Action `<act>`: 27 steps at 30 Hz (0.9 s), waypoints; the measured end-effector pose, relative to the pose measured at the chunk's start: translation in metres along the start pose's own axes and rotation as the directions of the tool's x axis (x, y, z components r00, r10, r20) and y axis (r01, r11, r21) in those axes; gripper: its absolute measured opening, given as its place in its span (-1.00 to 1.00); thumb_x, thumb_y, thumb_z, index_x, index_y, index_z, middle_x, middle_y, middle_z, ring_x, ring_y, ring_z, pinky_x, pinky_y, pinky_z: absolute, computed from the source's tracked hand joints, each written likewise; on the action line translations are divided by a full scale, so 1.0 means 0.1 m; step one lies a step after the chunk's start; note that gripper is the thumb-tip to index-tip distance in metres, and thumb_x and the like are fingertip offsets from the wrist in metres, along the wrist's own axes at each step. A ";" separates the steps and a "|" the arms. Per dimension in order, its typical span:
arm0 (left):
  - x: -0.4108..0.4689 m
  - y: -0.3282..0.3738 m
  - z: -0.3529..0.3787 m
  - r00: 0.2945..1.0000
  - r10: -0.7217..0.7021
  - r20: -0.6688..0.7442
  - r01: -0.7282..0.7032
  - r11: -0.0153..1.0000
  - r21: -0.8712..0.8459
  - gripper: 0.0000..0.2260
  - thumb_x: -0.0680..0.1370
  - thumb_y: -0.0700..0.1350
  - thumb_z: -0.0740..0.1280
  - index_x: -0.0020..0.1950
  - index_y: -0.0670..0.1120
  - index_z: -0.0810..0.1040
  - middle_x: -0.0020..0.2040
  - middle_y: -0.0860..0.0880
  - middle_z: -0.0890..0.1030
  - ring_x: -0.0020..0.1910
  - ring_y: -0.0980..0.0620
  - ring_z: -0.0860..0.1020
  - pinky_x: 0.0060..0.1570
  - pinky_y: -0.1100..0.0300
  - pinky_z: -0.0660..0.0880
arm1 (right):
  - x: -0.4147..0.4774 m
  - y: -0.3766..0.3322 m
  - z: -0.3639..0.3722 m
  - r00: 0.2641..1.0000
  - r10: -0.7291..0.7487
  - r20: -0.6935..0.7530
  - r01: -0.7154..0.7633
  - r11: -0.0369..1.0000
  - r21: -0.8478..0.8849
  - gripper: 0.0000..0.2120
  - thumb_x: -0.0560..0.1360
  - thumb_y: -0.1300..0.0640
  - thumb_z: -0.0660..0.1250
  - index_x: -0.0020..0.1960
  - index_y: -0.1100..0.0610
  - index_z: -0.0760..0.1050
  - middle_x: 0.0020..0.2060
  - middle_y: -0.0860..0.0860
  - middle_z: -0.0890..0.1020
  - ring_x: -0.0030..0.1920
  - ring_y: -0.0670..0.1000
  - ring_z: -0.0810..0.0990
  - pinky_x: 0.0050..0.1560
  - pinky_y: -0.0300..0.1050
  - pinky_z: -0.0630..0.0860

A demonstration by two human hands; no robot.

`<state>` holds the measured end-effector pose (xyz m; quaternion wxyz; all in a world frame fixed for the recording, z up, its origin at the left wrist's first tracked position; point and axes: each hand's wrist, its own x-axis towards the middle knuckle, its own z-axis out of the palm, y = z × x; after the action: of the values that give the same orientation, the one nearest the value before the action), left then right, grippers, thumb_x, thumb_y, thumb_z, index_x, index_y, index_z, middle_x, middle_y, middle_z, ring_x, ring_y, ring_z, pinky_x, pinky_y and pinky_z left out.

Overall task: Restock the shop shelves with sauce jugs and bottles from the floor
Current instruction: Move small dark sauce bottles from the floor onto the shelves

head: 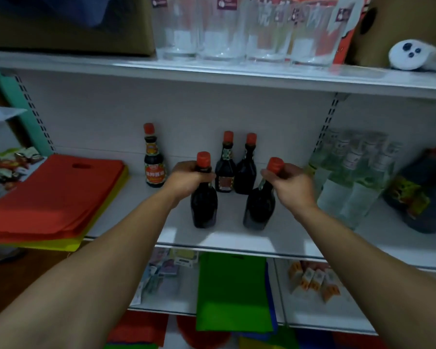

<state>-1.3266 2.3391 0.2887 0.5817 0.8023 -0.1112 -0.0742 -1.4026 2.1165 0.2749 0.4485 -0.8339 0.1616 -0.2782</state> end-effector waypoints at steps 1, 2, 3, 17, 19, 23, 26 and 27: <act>0.11 0.00 0.03 1.000 -0.011 -0.022 0.011 1.000 0.007 -0.78 0.44 -0.12 0.47 0.07 -0.07 0.63 0.00 -0.03 0.65 -0.11 0.06 0.58 -0.10 0.22 0.44 | 0.12 0.04 0.01 1.000 0.005 0.007 -0.005 0.999 -0.037 -0.74 0.41 -0.12 0.43 -0.34 -0.01 0.48 -0.39 -0.07 0.58 -0.24 0.06 0.57 -0.27 -0.10 0.42; 0.20 0.00 0.06 0.999 -0.019 -0.038 0.020 1.000 0.019 -0.79 0.45 -0.11 0.47 0.07 -0.06 0.63 0.01 -0.03 0.64 -0.09 0.04 0.58 -0.08 0.22 0.43 | 0.22 0.07 0.01 1.000 0.015 0.019 -0.013 0.996 -0.083 -0.71 0.43 -0.12 0.40 -0.35 0.01 0.45 -0.41 -0.07 0.54 -0.26 0.06 0.54 -0.32 -0.11 0.36; 0.28 -0.01 0.08 0.998 -0.024 -0.053 0.026 0.999 0.031 -0.81 0.45 -0.11 0.46 0.06 -0.05 0.63 0.01 -0.03 0.63 -0.06 0.03 0.57 -0.04 0.21 0.42 | 0.31 0.11 0.02 0.999 0.026 0.026 -0.023 0.993 -0.115 -0.71 0.45 -0.11 0.39 -0.33 0.03 0.46 -0.39 -0.03 0.54 -0.25 0.07 0.53 -0.32 -0.10 0.32; 0.98 -0.13 0.23 0.995 -0.055 -0.087 0.054 0.998 -0.008 -0.92 0.45 -0.19 0.45 -0.15 -0.03 0.60 -0.13 -0.05 0.62 -0.16 0.03 0.56 -0.06 0.18 0.46 | 0.96 0.42 0.21 0.996 0.089 -0.002 -0.089 0.994 -0.059 -0.71 0.47 -0.06 0.38 -0.13 0.18 0.58 -0.23 0.06 0.60 -0.16 0.05 0.54 -0.18 -0.14 0.38; 1.07 -0.14 0.22 0.995 -0.058 -0.075 0.058 0.998 -0.004 -0.93 0.46 -0.19 0.45 -0.11 -0.04 0.61 -0.13 -0.03 0.62 -0.19 0.06 0.55 -0.12 0.22 0.46 | 1.01 0.42 0.23 0.995 0.095 -0.007 -0.096 0.992 -0.084 -0.77 0.49 -0.07 0.37 -0.10 0.11 0.56 -0.23 0.00 0.55 -0.16 -0.01 0.48 -0.25 -0.22 0.34; 1.21 -0.18 0.19 0.997 -0.040 -0.060 0.040 0.999 -0.003 -0.89 0.48 -0.18 0.43 -0.03 -0.03 0.59 -0.15 0.03 0.60 -0.21 0.11 0.54 -0.22 0.30 0.43 | 1.06 0.44 0.30 0.992 0.123 0.017 -0.121 0.990 -0.069 -0.80 0.51 -0.05 0.34 0.04 0.05 0.55 -0.15 -0.06 0.53 -0.11 -0.04 0.46 -0.33 -0.29 0.26; 1.27 -0.25 0.14 0.999 -0.010 -0.047 0.011 1.000 0.004 -0.86 0.47 -0.18 0.44 -0.10 0.05 0.56 -0.10 0.00 0.61 -0.12 0.04 0.58 -0.03 0.20 0.49 | 1.03 0.55 0.39 0.988 0.144 0.053 -0.144 0.990 0.002 -0.79 0.50 0.04 0.37 0.13 0.00 0.50 -0.04 -0.01 0.60 0.00 0.06 0.56 -0.06 -0.18 0.41; 1.27 -0.29 0.12 0.999 -0.006 -0.042 0.006 1.000 -0.001 -0.84 0.47 -0.18 0.44 -0.12 0.08 0.55 -0.09 0.00 0.61 -0.07 0.00 0.59 0.05 0.14 0.49 | 1.00 0.61 0.41 0.985 0.157 0.065 -0.157 0.988 0.000 -0.75 0.50 0.06 0.38 0.17 0.00 0.49 0.02 0.04 0.62 0.06 0.10 0.57 0.05 -0.09 0.48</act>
<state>-1.2046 2.3029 0.2585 0.5838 0.8039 -0.0965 -0.0592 -1.2996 2.0582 0.2376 0.4762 -0.8259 0.2116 -0.2153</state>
